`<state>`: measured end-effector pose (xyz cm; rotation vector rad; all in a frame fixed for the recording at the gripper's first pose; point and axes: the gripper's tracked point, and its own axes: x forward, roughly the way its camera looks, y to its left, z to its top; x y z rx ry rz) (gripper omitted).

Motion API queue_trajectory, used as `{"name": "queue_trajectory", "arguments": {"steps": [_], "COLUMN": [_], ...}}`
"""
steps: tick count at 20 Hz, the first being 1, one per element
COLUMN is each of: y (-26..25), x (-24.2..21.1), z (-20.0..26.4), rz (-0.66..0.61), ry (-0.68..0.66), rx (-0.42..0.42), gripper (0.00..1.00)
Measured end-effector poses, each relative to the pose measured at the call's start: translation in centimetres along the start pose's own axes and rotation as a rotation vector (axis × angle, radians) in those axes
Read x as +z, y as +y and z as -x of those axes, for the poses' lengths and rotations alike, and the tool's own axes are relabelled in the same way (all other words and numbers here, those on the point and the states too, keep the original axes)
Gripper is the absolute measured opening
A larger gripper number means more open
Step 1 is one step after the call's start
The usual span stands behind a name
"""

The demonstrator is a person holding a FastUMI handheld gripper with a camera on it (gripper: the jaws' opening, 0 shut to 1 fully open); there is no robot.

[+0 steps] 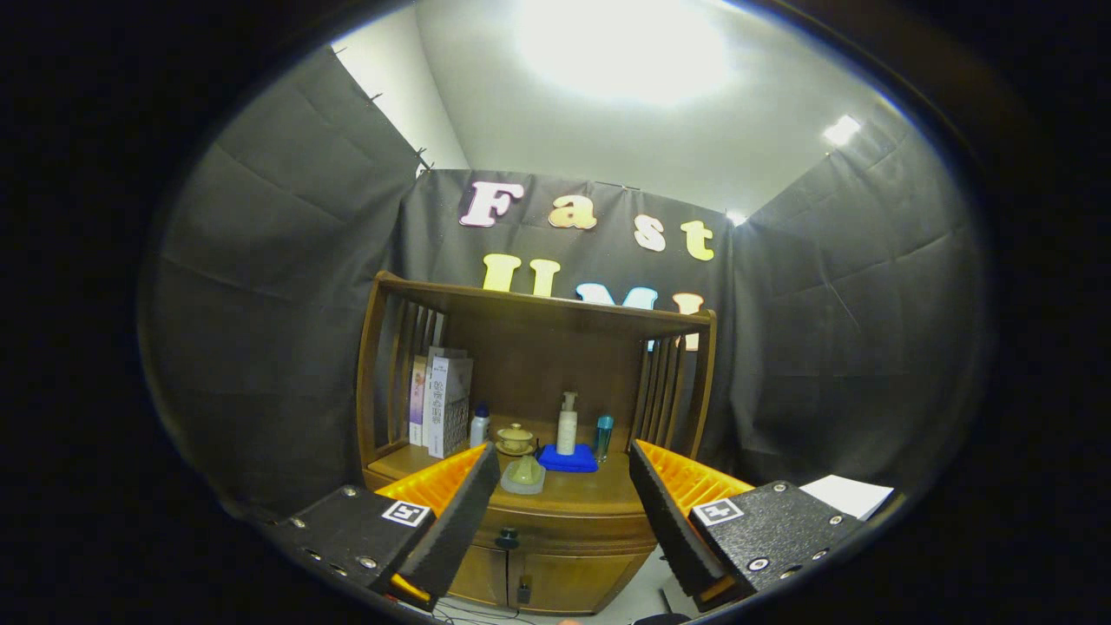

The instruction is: Pull open the drawer, take out the items inside it, and place them on the countertop above the cabinet.

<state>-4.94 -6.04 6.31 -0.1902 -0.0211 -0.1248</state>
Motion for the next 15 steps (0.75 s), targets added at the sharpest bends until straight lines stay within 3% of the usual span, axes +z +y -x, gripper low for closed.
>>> {"name": "queue_trajectory", "arguments": {"steps": [4,15], "y": [0.5,-1.5], "x": [-0.9,-2.2], "z": [-0.4,-1.1], "rz": [-0.021,-0.013], "ry": [0.029,0.06], "rx": [0.037,0.009], "gripper": [0.94,0.94]}}
